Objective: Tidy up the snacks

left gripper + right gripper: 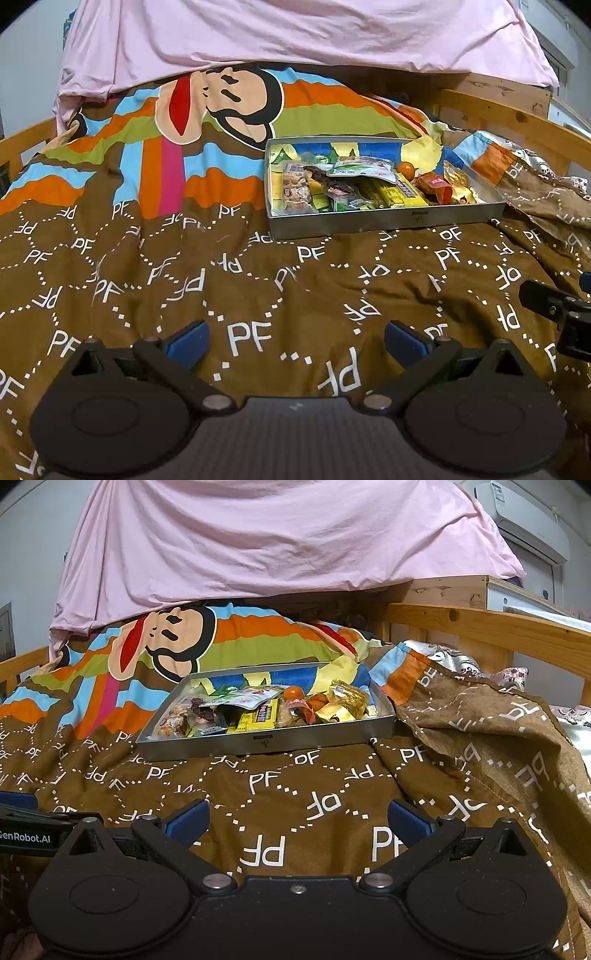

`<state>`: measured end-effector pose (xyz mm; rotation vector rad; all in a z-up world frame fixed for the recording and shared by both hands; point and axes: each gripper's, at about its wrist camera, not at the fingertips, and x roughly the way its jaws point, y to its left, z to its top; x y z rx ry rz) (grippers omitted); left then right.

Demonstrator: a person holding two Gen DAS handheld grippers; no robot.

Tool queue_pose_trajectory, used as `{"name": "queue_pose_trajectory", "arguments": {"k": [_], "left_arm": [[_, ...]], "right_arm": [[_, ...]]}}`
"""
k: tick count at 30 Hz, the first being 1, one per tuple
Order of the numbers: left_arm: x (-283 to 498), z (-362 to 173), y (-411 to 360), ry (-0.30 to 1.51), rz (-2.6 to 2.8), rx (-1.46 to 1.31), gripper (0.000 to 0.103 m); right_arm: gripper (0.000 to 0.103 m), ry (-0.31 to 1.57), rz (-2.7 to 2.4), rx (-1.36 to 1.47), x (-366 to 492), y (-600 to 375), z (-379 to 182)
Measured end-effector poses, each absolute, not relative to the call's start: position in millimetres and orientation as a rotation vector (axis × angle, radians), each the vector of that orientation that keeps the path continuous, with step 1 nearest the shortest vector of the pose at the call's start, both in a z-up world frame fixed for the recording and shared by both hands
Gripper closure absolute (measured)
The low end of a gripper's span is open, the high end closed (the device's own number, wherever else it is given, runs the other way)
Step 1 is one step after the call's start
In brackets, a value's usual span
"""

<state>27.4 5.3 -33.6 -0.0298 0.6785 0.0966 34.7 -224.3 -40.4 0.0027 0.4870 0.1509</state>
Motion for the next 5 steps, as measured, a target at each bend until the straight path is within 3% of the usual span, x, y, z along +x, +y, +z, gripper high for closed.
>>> {"name": "queue_pose_trajectory", "arguments": {"k": [5], "left_arm": [[25.6, -32.2, 6.1, 0.664, 0.093, -0.032, 0.0]], "right_arm": [[0.001, 0.49, 0.153, 0.001, 34.8, -224.9, -40.8]]}}
